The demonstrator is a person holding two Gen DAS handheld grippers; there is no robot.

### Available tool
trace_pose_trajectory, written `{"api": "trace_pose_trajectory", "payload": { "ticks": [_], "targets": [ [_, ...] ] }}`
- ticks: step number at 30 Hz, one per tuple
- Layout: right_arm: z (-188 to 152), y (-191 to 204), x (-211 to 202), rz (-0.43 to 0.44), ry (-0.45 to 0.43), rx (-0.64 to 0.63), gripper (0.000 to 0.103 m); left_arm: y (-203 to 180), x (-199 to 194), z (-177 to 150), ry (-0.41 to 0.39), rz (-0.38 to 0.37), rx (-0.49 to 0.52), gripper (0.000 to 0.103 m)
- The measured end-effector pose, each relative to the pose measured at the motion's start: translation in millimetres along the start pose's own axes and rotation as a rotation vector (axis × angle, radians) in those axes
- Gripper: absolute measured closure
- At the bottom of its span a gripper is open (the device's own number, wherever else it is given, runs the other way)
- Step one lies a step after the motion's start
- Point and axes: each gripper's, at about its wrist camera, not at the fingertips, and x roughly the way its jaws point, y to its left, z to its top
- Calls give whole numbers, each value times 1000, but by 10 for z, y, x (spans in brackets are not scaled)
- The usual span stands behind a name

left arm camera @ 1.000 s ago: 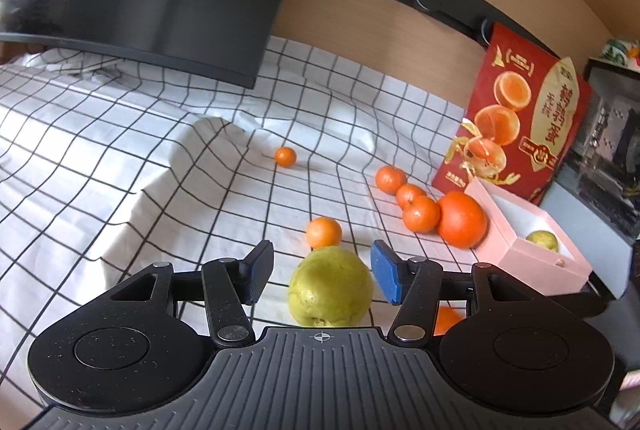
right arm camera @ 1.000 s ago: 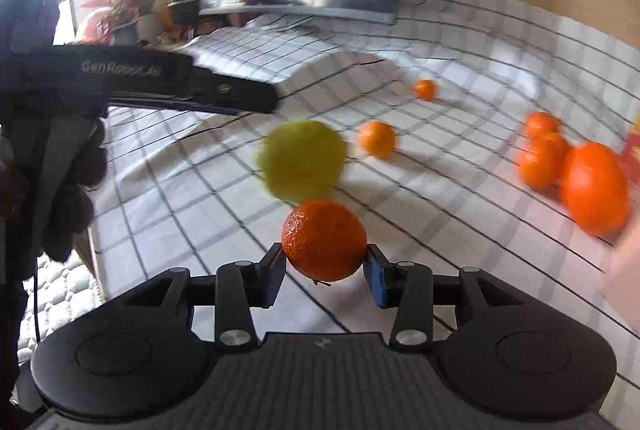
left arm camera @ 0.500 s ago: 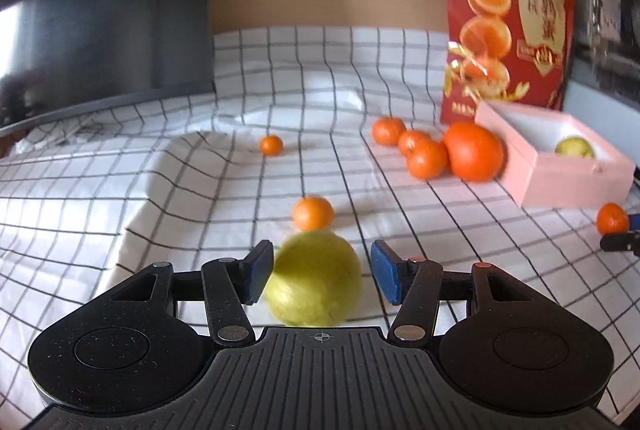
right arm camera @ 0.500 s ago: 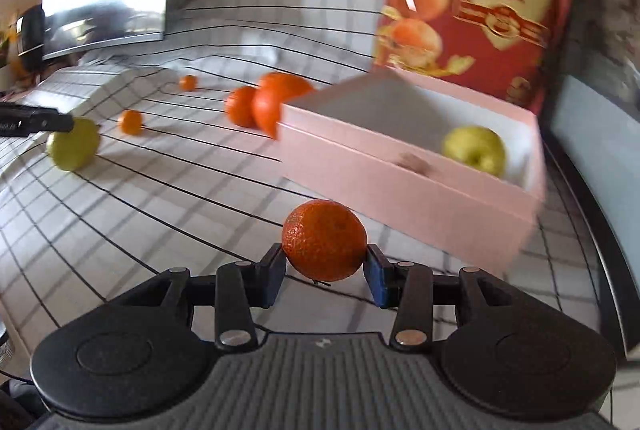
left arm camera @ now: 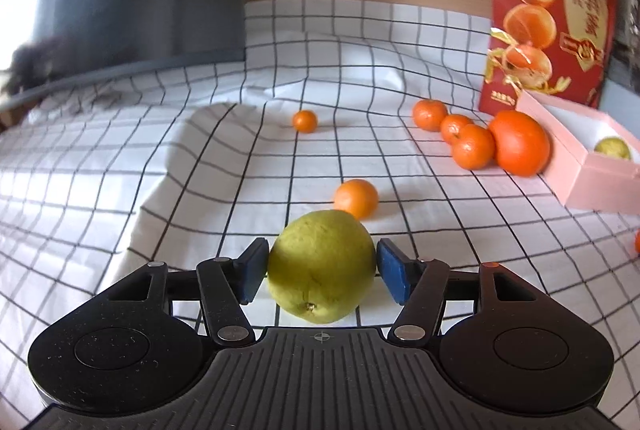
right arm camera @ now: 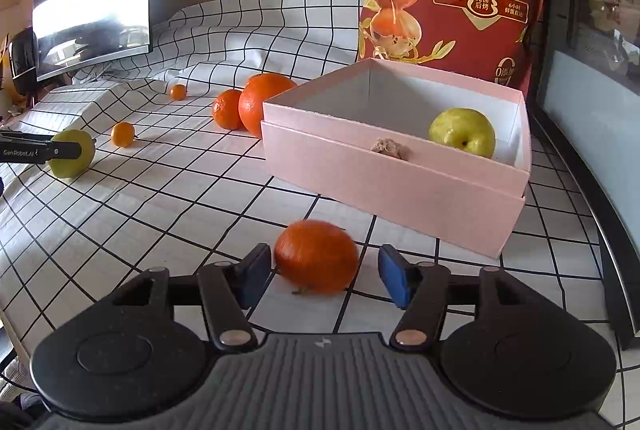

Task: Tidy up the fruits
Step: 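Grasp a second green pear with the left tool while the right tool holds a mandarin, then lift the pear with the left tool while the right tool regrasps the mandarin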

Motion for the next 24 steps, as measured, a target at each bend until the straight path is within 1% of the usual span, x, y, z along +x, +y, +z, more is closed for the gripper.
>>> {"api": "trace_pose_trajectory", "payload": {
  "ticks": [2,7,8,11,15,16,22,24],
  "targets": [
    [8,-6,18,1,11,5,36,71,8,4,0,-25,-34,38],
    [14,-37,71,4,48,29,35,195,54,19,2,-69,-103,37],
    [11,-46,76,4,51,34,33,211,62,20,3,-72,-113,37],
    [9,-57,77,1,52,43,31,226,117,22,18,-81,-113,37],
    [6,-51,79,0,55,40,29,197,227,-10,72,-102,-101,37],
    [7,-54,81,0,56,39,29,189,240,-19,73,-107,-101,37],
    [11,-46,83,-1,57,38,28,164,234,-28,50,-87,-100,38],
    [12,-46,82,-1,58,37,28,159,226,-31,50,-87,-113,38]
  ]
}}
